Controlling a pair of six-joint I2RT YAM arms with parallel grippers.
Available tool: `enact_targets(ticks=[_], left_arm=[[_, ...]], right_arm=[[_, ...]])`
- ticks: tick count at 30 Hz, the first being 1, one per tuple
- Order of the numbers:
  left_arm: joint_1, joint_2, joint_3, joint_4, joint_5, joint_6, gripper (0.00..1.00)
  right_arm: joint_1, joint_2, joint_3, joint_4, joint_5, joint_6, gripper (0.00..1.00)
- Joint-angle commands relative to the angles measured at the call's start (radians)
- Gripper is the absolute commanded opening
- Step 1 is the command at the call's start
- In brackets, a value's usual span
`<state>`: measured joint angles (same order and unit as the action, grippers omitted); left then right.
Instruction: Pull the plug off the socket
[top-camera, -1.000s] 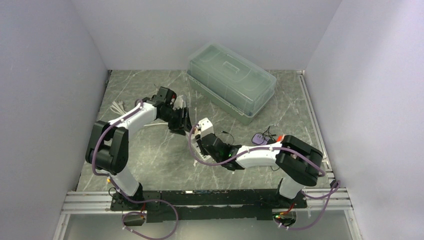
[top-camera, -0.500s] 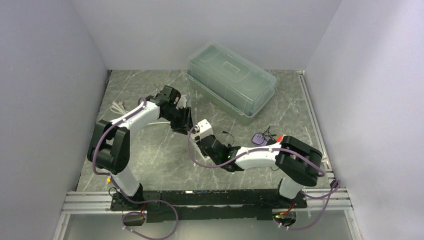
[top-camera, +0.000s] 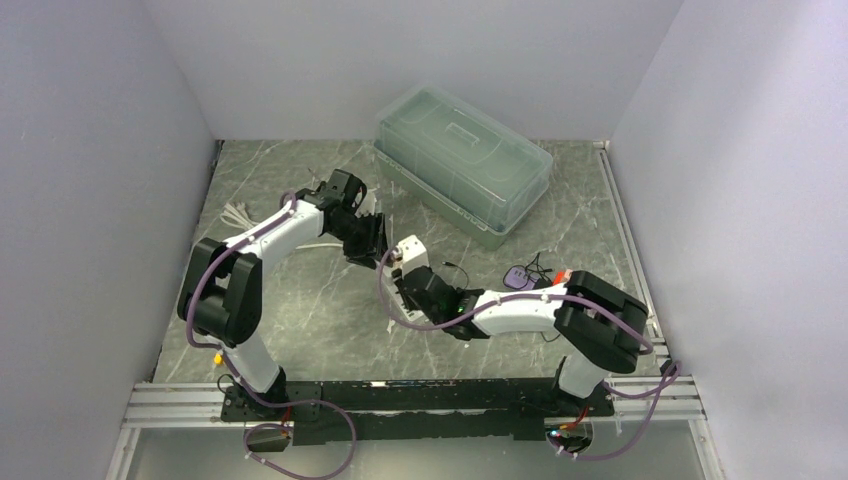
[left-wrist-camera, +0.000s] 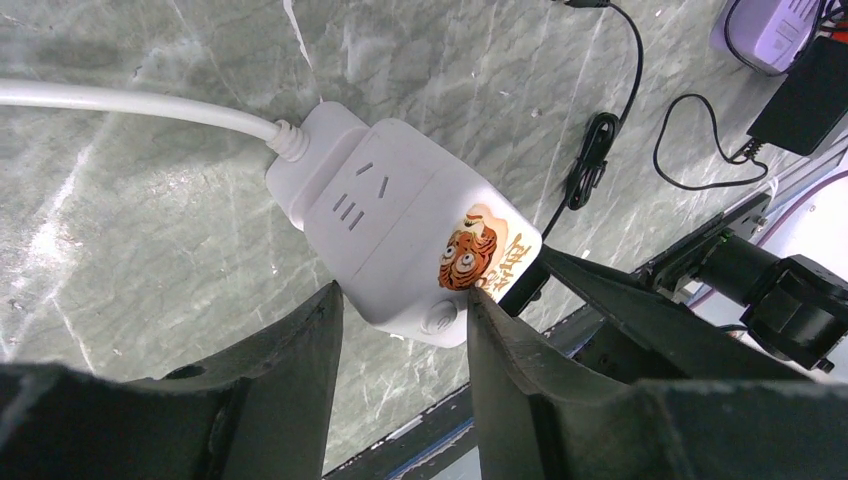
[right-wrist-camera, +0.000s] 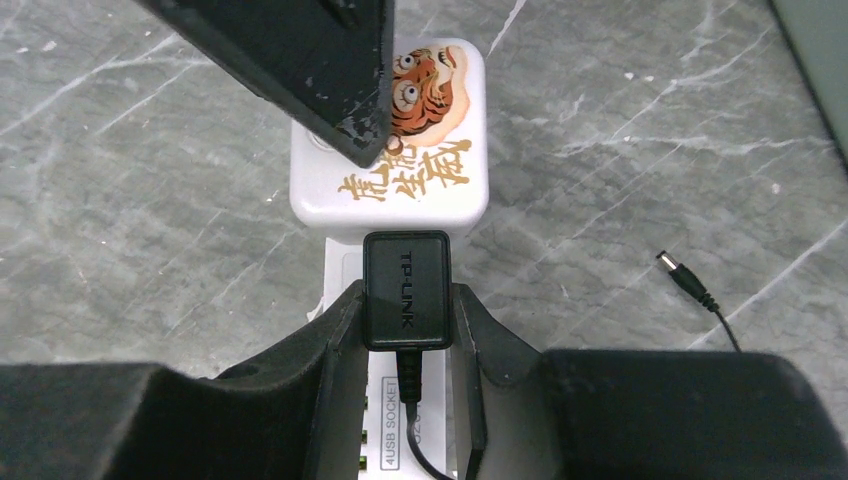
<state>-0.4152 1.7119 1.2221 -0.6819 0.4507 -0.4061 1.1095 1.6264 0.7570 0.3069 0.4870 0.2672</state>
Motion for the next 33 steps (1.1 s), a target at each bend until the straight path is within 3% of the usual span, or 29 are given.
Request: enact_targets(ticks=[1,9,20,28,33], left_arm=[[-0.04,0.1,-0.061,-0.055,-0.226,0.058,0.49],[-0.046,0.11,-0.05,-0.059,-0.238,0.059,0.49],[-0.051,0.116,-0.042,-0.07,-0.274,0.065,0.49],[-0.057,0.128,-0.037,-0.073,-0.285,0.067,0.49],[-0.062,0.134,-0.036,-0.075,-0.293,0.068,0.49]], right_arm=[[-0.069,-0.042,-0.019,0.057,-0.136,0.102,0.0],[-0.061,-0.052,-0.017,0.054,-0.104,0.07,0.0],[0.056,-0.009,0.043,0.023,0.079,-0.026,0.0],[0.043,-0.033,0.027,0.026,0.029,0.018,0.0],[-0.033,-0.078,-0.013,0.046,-0.094,0.091,0.0]])
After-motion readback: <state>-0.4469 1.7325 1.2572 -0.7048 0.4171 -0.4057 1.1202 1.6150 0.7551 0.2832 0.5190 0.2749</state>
